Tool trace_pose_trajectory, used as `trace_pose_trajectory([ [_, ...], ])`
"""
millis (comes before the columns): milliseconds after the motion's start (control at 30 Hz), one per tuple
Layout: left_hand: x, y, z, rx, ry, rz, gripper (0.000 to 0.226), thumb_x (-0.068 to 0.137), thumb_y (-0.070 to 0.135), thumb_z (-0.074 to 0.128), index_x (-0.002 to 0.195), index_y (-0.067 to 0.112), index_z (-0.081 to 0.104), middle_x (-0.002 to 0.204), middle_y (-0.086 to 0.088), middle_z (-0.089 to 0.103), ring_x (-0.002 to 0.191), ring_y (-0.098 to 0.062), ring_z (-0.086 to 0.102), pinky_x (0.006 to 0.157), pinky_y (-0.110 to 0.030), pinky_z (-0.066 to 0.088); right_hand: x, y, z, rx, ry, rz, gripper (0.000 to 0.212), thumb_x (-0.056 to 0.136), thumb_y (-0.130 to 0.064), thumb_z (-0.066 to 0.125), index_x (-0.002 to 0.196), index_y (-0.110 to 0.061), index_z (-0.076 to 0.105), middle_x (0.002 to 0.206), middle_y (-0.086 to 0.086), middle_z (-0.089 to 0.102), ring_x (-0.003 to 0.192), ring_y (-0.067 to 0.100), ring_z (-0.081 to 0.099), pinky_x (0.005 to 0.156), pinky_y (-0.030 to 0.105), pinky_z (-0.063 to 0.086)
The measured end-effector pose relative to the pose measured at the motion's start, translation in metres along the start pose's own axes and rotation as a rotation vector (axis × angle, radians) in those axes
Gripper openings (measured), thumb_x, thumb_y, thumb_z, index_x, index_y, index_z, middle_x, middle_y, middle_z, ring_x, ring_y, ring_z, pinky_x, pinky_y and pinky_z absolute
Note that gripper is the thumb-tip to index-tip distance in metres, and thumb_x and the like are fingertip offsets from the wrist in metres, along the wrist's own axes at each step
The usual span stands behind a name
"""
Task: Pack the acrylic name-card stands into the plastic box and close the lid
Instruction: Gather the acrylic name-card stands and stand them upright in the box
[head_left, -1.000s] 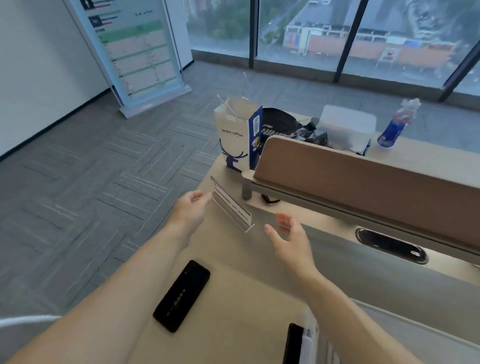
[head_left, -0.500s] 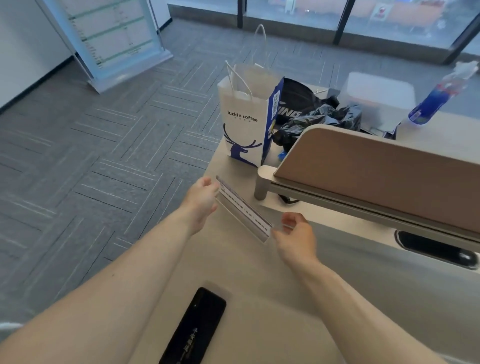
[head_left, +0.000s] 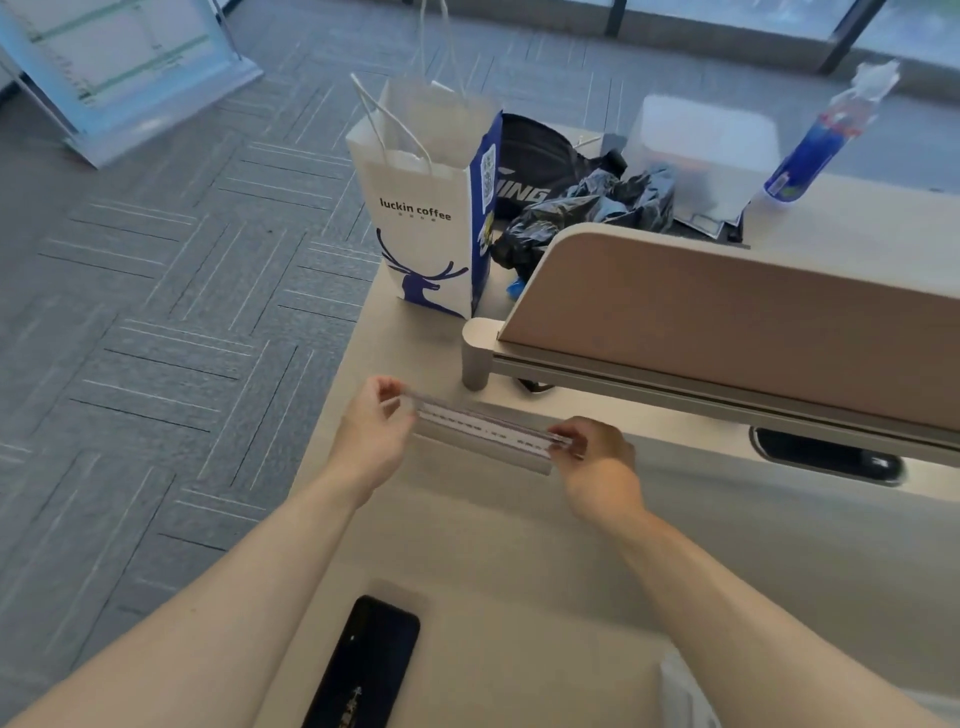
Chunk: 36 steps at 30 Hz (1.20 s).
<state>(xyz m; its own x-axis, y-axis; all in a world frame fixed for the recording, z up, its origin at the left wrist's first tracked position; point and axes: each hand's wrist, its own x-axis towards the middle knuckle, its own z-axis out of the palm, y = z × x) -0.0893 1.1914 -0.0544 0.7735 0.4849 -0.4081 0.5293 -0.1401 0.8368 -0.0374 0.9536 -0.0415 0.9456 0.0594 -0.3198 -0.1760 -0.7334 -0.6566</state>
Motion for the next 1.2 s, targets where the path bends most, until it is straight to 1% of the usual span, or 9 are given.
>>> trace_pose_trajectory([
  [267,-0.033,0.008,0.026,0.143,-0.074,0.111,0.008,0.089,0.021,0.075,0.090,0.029,0.076,0.090,-0.015,0.077,0.091,-0.032,0.072,0.087,-0.047,0.056,0.001,0.027,-0.044,-0.029,0.032,-0.023,0.013,0.086,-0.010,0.073,0.096,-0.014,0.078,0.092,0.006,0.077,0.088,0.023,0.072,0.080,0.021,0.051],
  [500,-0.103,0.086,0.040,-0.047,-0.128,0.344,0.009,0.095,0.012,0.071,0.096,0.021,0.070,0.083,0.007,0.073,0.077,-0.004,0.066,0.076,-0.018,0.051,-0.058,0.028,-0.143,0.263,0.114,-0.171,0.007,0.089,-0.012,0.073,0.091,-0.018,0.071,0.090,-0.002,0.075,0.081,0.001,0.070,0.072,0.011,0.052],
  [600,-0.144,0.129,0.052,-0.079,-0.153,0.446,0.006,0.095,0.015,0.072,0.101,0.017,0.072,0.090,-0.001,0.077,0.085,-0.015,0.072,0.082,-0.027,0.057,-0.092,0.029,-0.197,0.411,0.168,-0.264,0.012,0.089,-0.011,0.074,0.090,-0.022,0.068,0.084,0.000,0.073,0.074,-0.002,0.066,0.069,0.010,0.050],
  [667,-0.174,0.156,0.061,-0.089,-0.177,0.496,0.007,0.096,0.018,0.072,0.102,0.016,0.071,0.091,-0.001,0.077,0.087,-0.019,0.073,0.084,-0.035,0.057,-0.113,0.036,-0.230,0.480,0.203,-0.317,0.011,0.089,-0.014,0.074,0.091,-0.024,0.069,0.083,0.003,0.073,0.077,0.007,0.067,0.073,0.021,0.054],
  [733,-0.206,0.180,0.073,-0.099,-0.172,0.544,0.007,0.095,0.017,0.073,0.102,0.015,0.071,0.083,0.008,0.076,0.078,-0.008,0.069,0.079,-0.031,0.057,-0.133,0.046,-0.261,0.526,0.231,-0.359,0.010,0.090,-0.015,0.073,0.093,-0.024,0.069,0.084,-0.001,0.074,0.080,0.013,0.069,0.078,0.029,0.057],
  [833,-0.259,0.209,0.097,-0.104,-0.142,0.607,0.007,0.094,0.012,0.072,0.100,0.012,0.070,0.072,0.013,0.073,0.066,0.001,0.063,0.066,-0.017,0.052,-0.161,0.065,-0.306,0.593,0.276,-0.437,0.009,0.092,-0.011,0.069,0.099,-0.017,0.069,0.086,-0.007,0.075,0.081,0.009,0.071,0.075,0.023,0.058],
  [933,-0.313,0.227,0.128,-0.078,-0.123,0.622,0.007,0.094,0.015,0.073,0.100,0.014,0.071,0.083,-0.005,0.077,0.074,-0.014,0.069,0.073,-0.038,0.059,-0.187,0.093,-0.352,0.702,0.284,-0.488,0.011,0.093,-0.009,0.066,0.104,-0.010,0.067,0.085,-0.006,0.075,0.082,0.007,0.071,0.075,0.018,0.056],
  [1033,-0.362,0.235,0.163,0.024,-0.119,0.622,0.008,0.092,0.017,0.075,0.098,0.013,0.070,0.088,-0.003,0.079,0.084,-0.016,0.077,0.081,-0.041,0.064,-0.214,0.130,-0.395,0.733,0.202,-0.500,0.018,0.093,-0.018,0.063,0.108,-0.009,0.065,0.096,0.005,0.077,0.095,0.018,0.074,0.082,0.028,0.060],
  [1200,-0.426,0.255,0.229,0.599,-0.232,0.793,0.014,0.091,0.029,0.076,0.101,0.035,0.069,0.097,0.018,0.073,0.096,0.004,0.068,0.082,-0.028,0.058,-0.244,0.190,-0.447,0.610,0.167,-0.580,0.010,0.096,-0.008,0.064,0.100,-0.014,0.070,0.090,0.000,0.077,0.089,0.018,0.074,0.086,0.042,0.061],
])
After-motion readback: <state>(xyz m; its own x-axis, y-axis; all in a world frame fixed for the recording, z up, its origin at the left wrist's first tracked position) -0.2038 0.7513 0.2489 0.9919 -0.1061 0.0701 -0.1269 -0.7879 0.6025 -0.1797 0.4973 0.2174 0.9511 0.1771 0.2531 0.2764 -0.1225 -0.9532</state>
